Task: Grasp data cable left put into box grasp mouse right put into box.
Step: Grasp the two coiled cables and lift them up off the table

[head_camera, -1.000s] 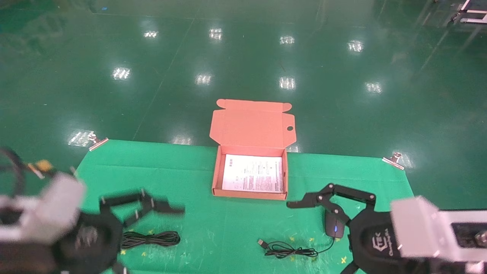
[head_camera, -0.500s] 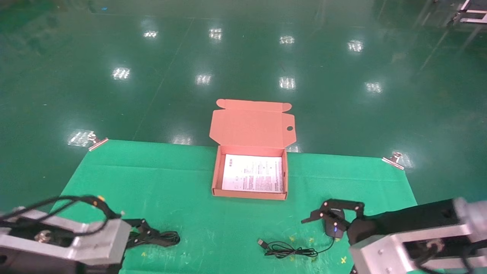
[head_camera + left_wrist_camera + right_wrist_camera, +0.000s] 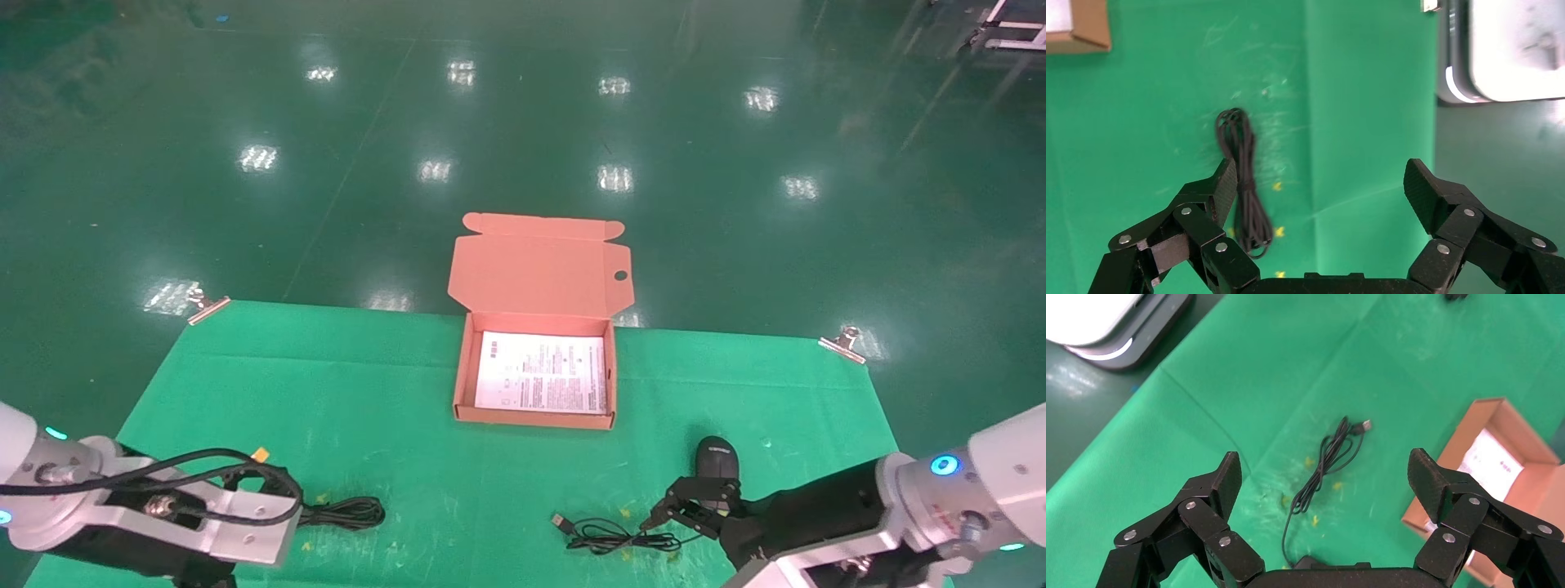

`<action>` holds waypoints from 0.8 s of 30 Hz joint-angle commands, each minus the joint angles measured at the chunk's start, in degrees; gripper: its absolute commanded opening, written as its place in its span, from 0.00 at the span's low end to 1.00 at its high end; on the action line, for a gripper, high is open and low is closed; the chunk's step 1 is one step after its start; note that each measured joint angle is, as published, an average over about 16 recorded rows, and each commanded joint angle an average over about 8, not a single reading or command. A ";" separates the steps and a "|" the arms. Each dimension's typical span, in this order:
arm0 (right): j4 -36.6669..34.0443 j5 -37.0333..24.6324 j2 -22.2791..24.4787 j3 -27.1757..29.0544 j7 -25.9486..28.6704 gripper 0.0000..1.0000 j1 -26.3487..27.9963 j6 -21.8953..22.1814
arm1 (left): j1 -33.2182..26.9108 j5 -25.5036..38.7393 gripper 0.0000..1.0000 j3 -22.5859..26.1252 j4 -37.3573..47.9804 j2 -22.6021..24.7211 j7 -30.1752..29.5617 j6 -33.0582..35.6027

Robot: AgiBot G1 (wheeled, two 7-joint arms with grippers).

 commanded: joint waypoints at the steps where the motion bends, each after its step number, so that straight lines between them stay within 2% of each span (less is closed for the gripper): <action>1: -0.04 -1.62 -0.65 -0.83 0.36 1.00 0.00 0.67 | 0.55 1.40 1.00 0.42 0.06 0.29 -0.50 -1.36; 10: -0.22 -11.02 -3.55 -3.21 5.10 1.00 -2.66 7.30 | 3.27 6.71 1.00 1.65 3.24 2.77 -3.98 -6.89; 18: -0.13 -23.02 -5.87 -4.82 12.90 1.00 -6.21 15.54 | 5.12 9.01 1.00 2.16 9.46 5.30 -5.16 -10.90; 24: -0.31 -27.52 -7.65 -5.60 17.91 1.00 -8.03 17.53 | 5.81 9.43 1.00 2.32 14.80 7.49 -4.57 -12.92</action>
